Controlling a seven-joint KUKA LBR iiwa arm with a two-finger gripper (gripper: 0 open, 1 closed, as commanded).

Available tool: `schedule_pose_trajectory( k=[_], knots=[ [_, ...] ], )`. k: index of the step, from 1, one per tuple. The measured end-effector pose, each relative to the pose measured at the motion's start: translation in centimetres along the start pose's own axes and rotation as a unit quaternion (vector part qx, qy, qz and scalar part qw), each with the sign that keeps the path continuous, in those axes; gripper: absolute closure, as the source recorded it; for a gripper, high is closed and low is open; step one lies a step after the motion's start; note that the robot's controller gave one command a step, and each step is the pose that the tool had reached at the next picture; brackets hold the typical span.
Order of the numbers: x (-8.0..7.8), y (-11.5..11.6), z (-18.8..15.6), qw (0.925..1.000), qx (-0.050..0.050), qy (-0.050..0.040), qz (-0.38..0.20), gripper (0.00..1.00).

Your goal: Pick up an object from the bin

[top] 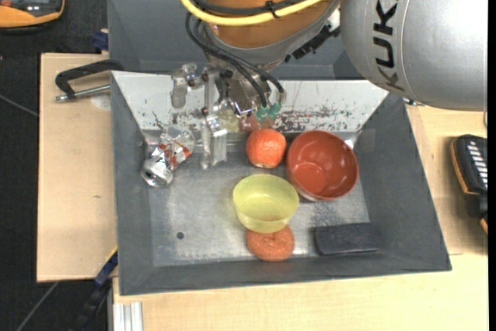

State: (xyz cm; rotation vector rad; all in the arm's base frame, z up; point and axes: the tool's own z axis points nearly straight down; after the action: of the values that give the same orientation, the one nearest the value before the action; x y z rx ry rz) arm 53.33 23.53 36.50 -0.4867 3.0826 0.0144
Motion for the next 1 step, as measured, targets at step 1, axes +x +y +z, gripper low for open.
schedule_pose_trajectory(
  k=[1],
  knots=[
    [-3.03, -2.94, -0.69, 0.9999, -0.001, -0.0056, 0.011, 0.00]
  ],
)
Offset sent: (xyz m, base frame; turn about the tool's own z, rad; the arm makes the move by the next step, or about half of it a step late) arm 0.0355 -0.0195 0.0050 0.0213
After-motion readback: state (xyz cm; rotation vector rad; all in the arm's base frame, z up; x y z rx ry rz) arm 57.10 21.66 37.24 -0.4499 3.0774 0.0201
